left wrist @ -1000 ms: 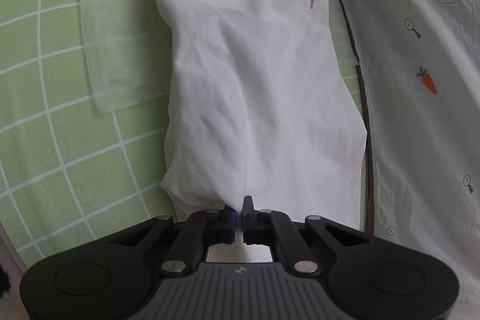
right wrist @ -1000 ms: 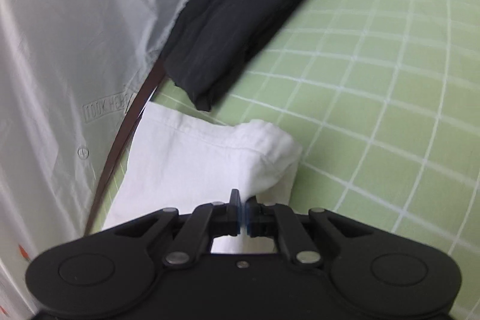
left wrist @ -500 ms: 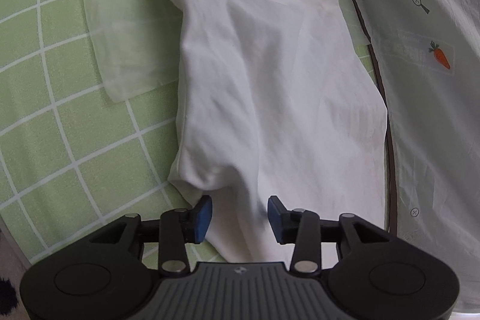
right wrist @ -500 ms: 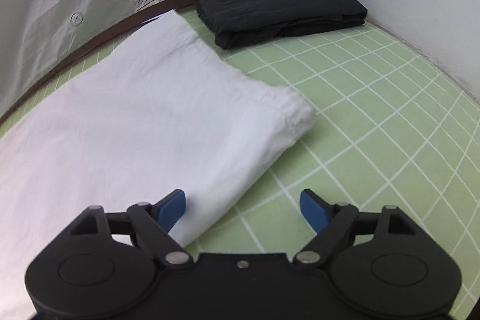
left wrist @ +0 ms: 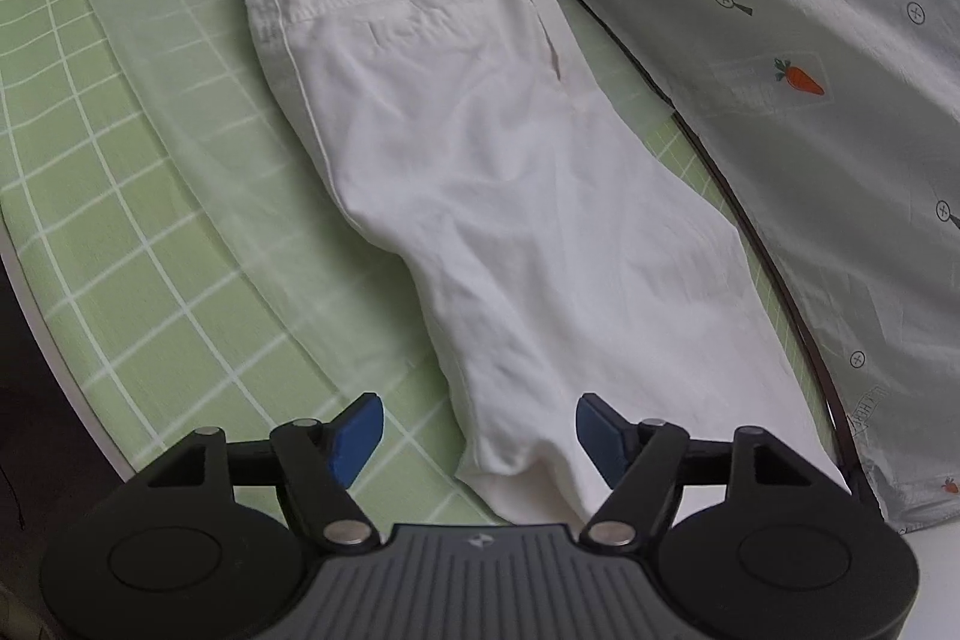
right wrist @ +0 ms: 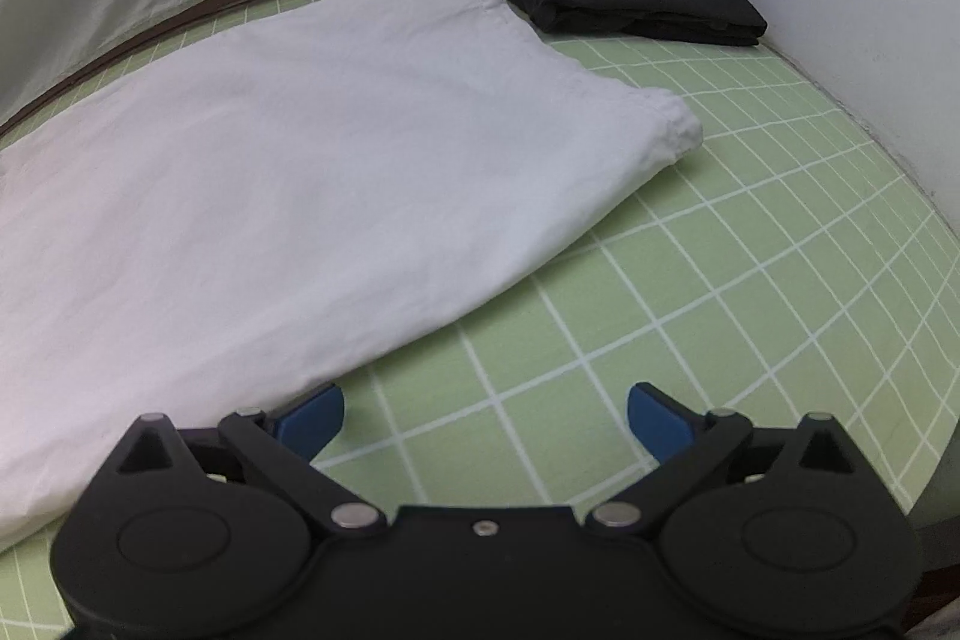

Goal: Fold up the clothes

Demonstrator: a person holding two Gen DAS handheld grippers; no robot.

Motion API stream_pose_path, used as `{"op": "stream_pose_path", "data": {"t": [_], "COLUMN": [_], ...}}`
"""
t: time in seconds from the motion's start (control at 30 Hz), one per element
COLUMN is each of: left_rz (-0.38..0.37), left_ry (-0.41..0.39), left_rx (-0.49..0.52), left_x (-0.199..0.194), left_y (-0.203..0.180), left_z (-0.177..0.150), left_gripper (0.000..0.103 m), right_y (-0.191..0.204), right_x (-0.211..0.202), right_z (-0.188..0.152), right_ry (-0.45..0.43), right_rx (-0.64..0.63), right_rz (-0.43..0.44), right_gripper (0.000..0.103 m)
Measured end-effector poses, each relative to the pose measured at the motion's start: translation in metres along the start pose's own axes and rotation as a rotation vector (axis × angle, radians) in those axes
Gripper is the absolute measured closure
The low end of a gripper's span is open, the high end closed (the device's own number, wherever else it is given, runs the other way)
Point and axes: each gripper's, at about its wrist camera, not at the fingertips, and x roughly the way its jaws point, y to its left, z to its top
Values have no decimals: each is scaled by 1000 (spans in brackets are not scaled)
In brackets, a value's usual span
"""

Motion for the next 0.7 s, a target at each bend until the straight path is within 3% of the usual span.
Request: {"op": "stream_pose_path", "data": {"t": [0.13,0.33,0.7], "left_rz": [14,-1,-35], "left_ry": [-21,-54,-68], "left_rx": [-36,-85,-61], "left_x": [0,12,42], "left_y": [32,79,103], "left_z": [35,94,199], "left_gripper": [26,24,19], "right_y": [26,83,165], "right_x": [-24,-53,-67], "right_z": [-13,-32,-37], "right_ry": [-47,-120,-126], "right_rx": [23,-96,-125], "right_rz": [-17,-37,-79], "right_gripper": [1,1,1]}}
